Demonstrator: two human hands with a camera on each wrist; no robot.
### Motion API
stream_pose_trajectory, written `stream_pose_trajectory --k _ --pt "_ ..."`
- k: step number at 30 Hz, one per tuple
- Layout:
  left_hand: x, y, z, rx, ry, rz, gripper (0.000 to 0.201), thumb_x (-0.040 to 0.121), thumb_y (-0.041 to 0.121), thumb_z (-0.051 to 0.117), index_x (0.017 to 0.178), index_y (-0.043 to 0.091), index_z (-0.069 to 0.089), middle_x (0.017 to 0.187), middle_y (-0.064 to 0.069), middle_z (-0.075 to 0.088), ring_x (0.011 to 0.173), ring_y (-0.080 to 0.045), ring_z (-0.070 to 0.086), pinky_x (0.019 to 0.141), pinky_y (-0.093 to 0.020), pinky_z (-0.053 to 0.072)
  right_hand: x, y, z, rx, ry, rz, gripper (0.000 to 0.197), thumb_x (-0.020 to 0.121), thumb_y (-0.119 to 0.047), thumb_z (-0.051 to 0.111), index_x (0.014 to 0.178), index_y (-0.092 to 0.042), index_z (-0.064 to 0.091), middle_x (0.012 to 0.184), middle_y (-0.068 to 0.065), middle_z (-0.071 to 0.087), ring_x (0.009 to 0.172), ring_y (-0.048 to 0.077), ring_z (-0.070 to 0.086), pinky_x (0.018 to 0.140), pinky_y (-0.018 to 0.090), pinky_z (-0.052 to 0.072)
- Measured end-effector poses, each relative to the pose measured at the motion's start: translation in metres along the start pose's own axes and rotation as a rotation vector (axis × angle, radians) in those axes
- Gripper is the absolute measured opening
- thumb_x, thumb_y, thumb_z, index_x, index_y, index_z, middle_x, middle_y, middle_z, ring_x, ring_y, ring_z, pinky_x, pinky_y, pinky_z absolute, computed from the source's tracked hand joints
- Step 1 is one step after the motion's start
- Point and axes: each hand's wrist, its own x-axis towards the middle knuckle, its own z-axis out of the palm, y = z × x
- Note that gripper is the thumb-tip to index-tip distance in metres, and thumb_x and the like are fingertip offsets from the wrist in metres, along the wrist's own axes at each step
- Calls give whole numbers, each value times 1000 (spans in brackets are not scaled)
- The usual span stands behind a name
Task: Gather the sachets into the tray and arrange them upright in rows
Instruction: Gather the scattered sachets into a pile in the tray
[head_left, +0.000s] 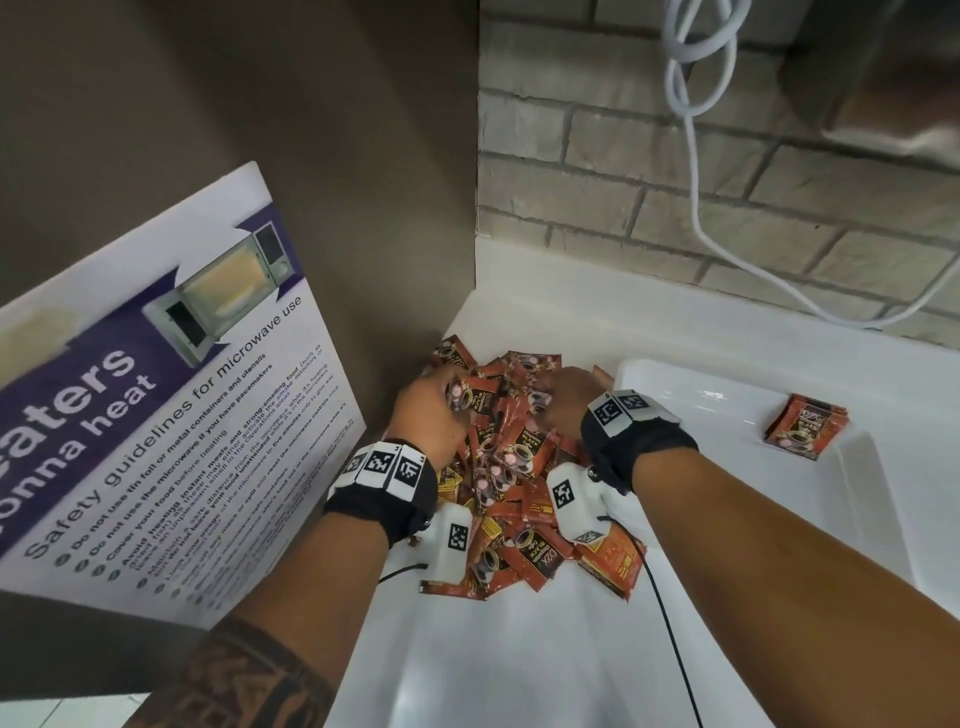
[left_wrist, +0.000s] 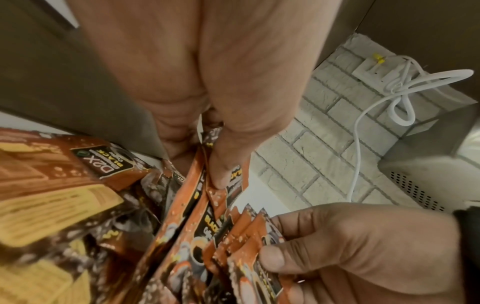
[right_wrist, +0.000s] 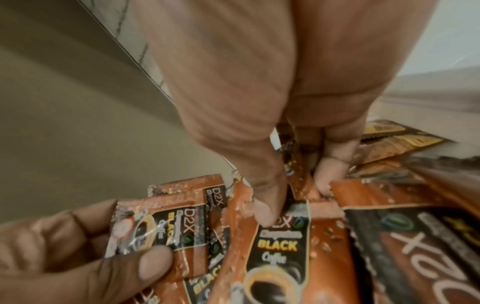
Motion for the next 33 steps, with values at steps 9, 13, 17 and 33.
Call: stream_pose_trajectory --k 9,13,17,33 --pt "-1 9 -2 46 -2 -3 39 87 11 72 124 17 64 115 -3 71 106 -23 67 97 -40 55 -14 11 -3 86 186 -32 25 87 -24 70 111 -16 68 117 2 64 114 23 56 111 34 37" --pt "-5 17 -5 66 19 -7 33 87 11 71 120 17 66 108 -1 73 101 -22 69 92 -31 53 -21 12 2 242 255 -41 39 83 -26 73 120 -15 69 121 3 66 116 24 59 113 41 35" --pt "-11 31 -18 49 62 33 32 88 9 71 119 16 67 103 -1 73 96 -20 69 87 -28 51 -35 20 -9 477 310 -103 37 83 -17 75 119 -11 70 103 -1 65 98 17 61 85 21 43" --pt "-15 106 21 -164 -8 146 28 82 16 78 107 22 68 93 5 73 83 -15 70 78 -31 58 -104 163 -31 868 591 72 9 74 -23 80 79 -20 73 85 4 76 86 26 73 83 40 58"
